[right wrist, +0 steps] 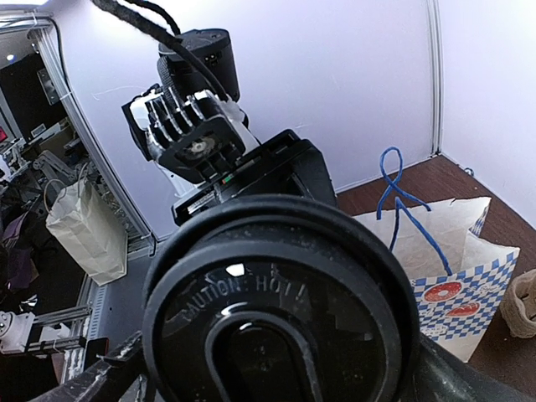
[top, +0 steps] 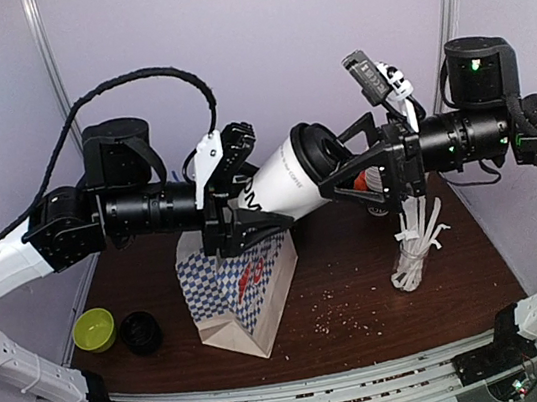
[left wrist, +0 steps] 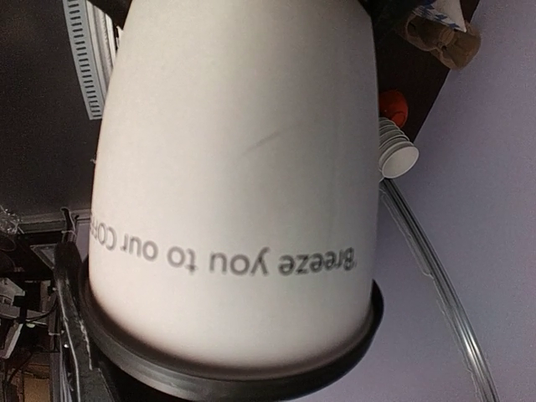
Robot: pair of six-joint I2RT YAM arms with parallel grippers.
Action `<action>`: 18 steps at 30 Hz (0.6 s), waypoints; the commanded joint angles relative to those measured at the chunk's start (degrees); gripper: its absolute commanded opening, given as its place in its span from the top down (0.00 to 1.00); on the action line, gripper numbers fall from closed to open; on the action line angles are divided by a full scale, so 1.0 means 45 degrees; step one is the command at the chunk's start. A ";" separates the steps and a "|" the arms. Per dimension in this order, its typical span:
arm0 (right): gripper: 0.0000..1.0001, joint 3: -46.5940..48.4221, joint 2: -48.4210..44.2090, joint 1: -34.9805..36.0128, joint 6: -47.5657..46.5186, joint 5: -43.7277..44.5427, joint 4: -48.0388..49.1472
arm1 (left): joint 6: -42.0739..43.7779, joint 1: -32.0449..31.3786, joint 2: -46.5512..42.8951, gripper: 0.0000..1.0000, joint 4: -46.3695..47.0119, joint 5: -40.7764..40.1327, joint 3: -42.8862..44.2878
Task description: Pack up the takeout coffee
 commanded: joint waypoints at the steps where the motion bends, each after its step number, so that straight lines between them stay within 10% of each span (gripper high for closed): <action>1: 0.00 0.0350 0.0279 0.0087 0.0140 -0.0220 0.0463 | -0.0203 -0.0060 0.0100 0.49 0.0761 0.0202 0.0161; 18: 0.06 0.0169 0.0619 0.0085 0.0308 -0.0747 0.1065 | -0.0158 -0.0060 0.0173 0.47 0.0744 0.0260 0.0190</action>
